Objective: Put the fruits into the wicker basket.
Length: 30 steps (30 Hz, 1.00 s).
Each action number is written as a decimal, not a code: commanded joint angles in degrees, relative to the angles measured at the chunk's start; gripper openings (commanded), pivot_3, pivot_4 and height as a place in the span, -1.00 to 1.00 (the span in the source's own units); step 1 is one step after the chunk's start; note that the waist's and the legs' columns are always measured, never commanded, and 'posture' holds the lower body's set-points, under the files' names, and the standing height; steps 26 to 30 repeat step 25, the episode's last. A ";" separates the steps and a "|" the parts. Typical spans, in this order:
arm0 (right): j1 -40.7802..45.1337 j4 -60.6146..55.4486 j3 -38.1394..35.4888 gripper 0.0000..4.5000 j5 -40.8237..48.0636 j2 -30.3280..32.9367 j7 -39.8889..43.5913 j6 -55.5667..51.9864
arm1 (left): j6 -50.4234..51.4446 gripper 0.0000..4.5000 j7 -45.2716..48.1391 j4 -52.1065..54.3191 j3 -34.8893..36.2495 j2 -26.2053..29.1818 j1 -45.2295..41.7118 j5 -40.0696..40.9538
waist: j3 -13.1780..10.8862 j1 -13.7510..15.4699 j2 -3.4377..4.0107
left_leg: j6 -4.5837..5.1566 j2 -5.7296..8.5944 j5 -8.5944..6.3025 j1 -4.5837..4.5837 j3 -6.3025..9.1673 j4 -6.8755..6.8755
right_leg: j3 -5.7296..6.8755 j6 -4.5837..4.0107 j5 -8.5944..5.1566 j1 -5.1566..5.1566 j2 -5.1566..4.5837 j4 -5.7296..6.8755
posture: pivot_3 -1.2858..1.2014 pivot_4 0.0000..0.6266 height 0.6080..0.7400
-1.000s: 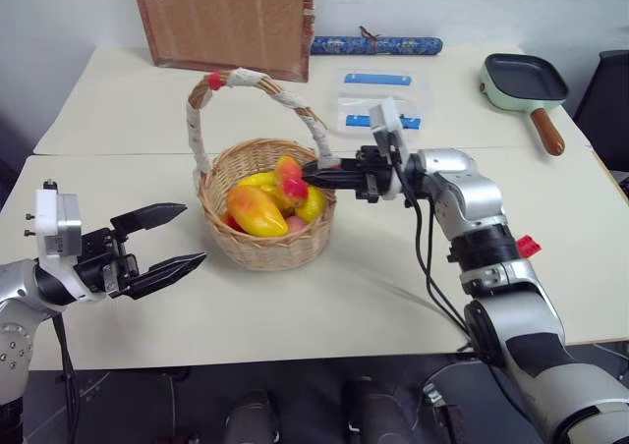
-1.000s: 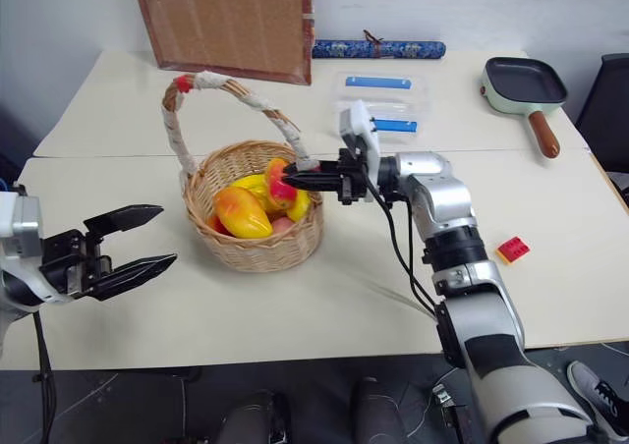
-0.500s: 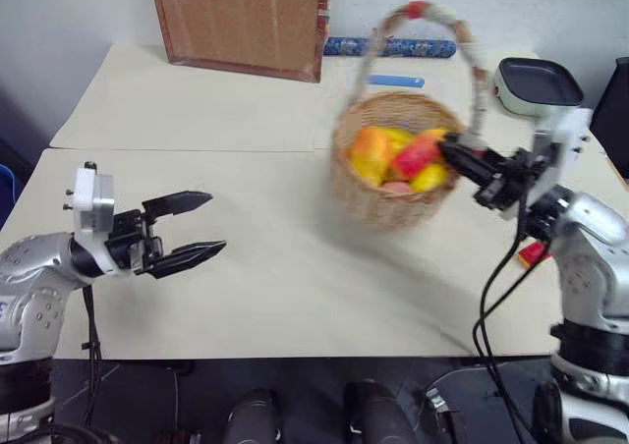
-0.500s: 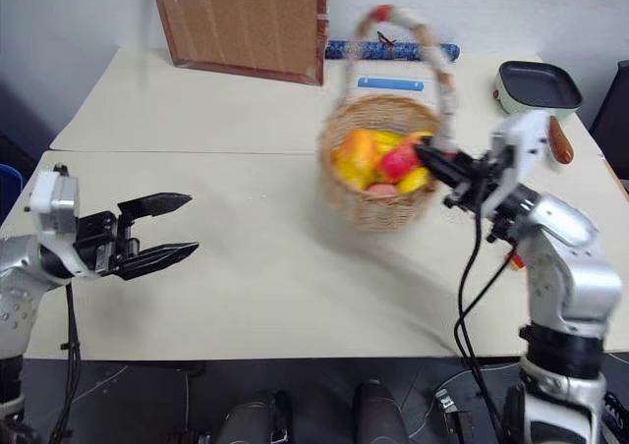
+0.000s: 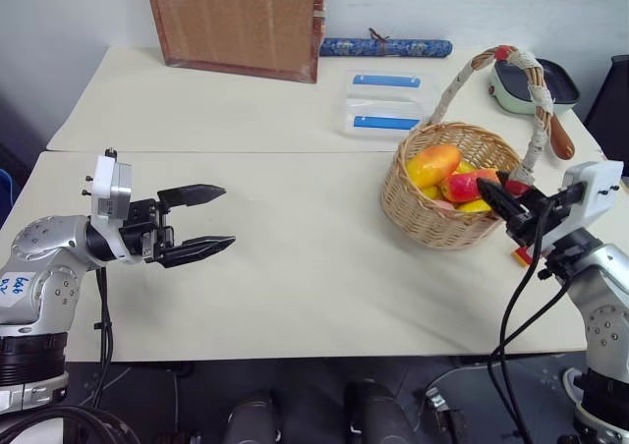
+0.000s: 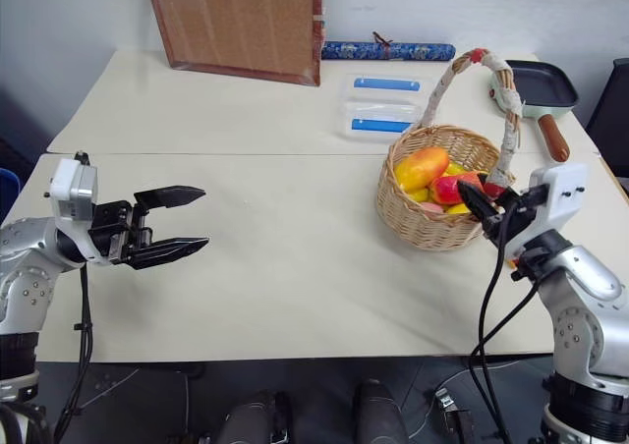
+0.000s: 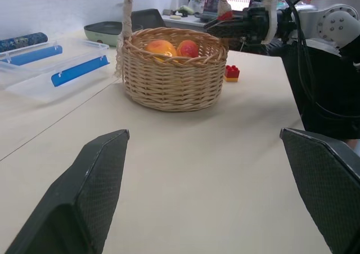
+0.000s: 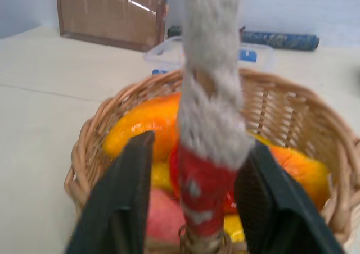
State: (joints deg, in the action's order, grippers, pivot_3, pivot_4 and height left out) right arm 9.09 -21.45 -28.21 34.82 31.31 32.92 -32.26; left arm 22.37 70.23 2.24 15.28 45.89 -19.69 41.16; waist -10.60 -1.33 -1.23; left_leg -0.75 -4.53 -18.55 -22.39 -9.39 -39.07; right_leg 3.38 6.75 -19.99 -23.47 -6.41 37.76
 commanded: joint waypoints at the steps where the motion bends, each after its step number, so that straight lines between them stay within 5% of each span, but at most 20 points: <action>1: -5.01 -3.25 -5.66 0.55 0.98 3.12 8.17 8.64 | -2.43 1.00 1.38 -1.50 0.76 1.73 1.82 -2.80 | 0.00 0.05 0.00 | 0.00 -0.01 0.00 0.00 0.00 0.02 | 0.00 0.00 0.00 0.00 0.02 -0.02 | 0.03 -0.52 1.00; 4: -9.91 0.30 -9.11 0.99 2.29 3.63 15.95 15.53 | -3.74 1.00 1.20 -2.37 0.49 2.21 4.49 -5.32 | 0.00 0.03 -0.01 | 0.01 -0.01 -0.01 0.02 -0.01 0.02 | 0.01 0.00 0.00 0.05 0.04 -0.07 | 0.03 -0.52 1.00; 9: -22.15 10.70 -6.74 0.99 -4.45 11.13 39.10 31.86 | -16.75 1.00 1.04 -2.67 2.72 1.77 14.69 -13.07 | 0.01 -0.26 0.00 | 0.07 0.01 -0.04 0.16 -0.11 0.09 | -0.05 0.00 0.00 0.13 0.02 -0.17 | 0.03 -0.52 1.00; 14: -19.44 12.53 3.23 0.99 -3.12 13.27 49.19 34.82 | -19.41 1.00 -2.96 4.22 7.30 0.06 25.83 -13.94 | -0.01 -0.93 -0.15 | 0.07 -0.19 -0.05 0.37 -0.09 0.01 | -0.09 -0.07 0.04 0.22 0.05 -0.18 | 0.03 -0.52 1.00; 21: -6.27 25.42 15.27 0.99 -10.02 5.85 48.73 46.90 | -22.39 1.00 -10.22 14.97 10.39 -5.97 38.95 -15.72 | -0.03 -0.15 -0.12 | 0.10 -0.17 -0.27 1.01 0.10 0.04 | -0.10 -0.08 0.04 0.90 -0.04 -0.29 | 0.03 -0.52 1.00; 30: -2.57 29.96 17.29 0.99 -10.92 3.21 46.85 50.21 | -25.13 1.00 -12.21 16.82 9.99 -7.91 41.79 -17.57 | -0.03 0.11 -0.11 | 0.17 -0.12 -0.31 1.09 0.16 0.03 | -0.06 -0.08 0.03 1.06 -0.14 -0.35 | 0.03 -0.52 1.00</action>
